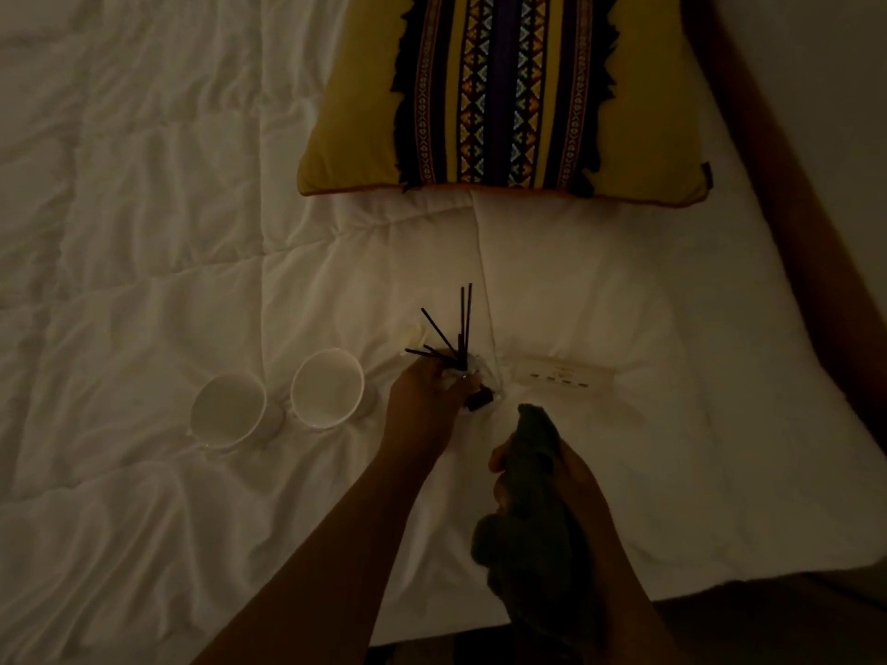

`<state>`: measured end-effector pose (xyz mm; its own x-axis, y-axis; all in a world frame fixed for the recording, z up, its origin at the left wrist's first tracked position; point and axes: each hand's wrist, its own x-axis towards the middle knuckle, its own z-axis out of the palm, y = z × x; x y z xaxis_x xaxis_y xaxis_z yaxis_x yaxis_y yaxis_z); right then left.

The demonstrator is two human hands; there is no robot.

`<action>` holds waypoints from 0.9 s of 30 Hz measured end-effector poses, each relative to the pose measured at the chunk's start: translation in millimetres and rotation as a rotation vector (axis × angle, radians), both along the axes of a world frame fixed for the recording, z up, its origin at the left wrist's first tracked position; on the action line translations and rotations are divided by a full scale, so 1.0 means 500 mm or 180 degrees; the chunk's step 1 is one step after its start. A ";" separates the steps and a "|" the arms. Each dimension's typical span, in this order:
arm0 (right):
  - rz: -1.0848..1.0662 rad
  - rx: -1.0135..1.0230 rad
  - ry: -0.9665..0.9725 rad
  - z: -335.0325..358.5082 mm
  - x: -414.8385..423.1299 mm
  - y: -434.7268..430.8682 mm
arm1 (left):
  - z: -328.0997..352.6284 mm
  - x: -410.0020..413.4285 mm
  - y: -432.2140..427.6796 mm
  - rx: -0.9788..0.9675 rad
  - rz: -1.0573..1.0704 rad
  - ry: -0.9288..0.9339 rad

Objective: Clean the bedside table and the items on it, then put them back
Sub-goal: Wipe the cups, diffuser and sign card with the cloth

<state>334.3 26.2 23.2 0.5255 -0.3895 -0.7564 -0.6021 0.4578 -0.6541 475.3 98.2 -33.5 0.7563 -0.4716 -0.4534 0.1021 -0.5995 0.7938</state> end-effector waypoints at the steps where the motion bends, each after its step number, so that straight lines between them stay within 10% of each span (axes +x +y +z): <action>1: -0.0014 -0.0020 0.0016 -0.002 0.004 0.005 | 0.012 0.000 0.005 -0.0056 0.0039 0.0095; 8: -0.1079 -0.0756 -0.0359 0.071 0.075 0.007 | 0.115 -0.005 0.041 -0.0666 0.0248 0.0515; 14: -0.0265 -0.2912 -0.0621 0.098 0.136 0.044 | 0.201 -0.016 0.040 -0.0602 0.0375 0.0004; 21: -0.0186 -0.0893 -0.0911 0.128 0.150 0.005 | 0.269 -0.011 0.088 -0.0717 -0.0182 -0.0292; 27: 0.0413 -0.0545 -0.0964 0.147 0.169 -0.032 | 0.308 0.011 0.127 -0.1104 -0.0632 0.0318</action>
<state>418.9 10.3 96.9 0.7690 -0.4123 -0.4886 -0.4153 0.2589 -0.8721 480.9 161.9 120.6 0.5955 -0.7418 -0.3085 0.0982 -0.3140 0.9443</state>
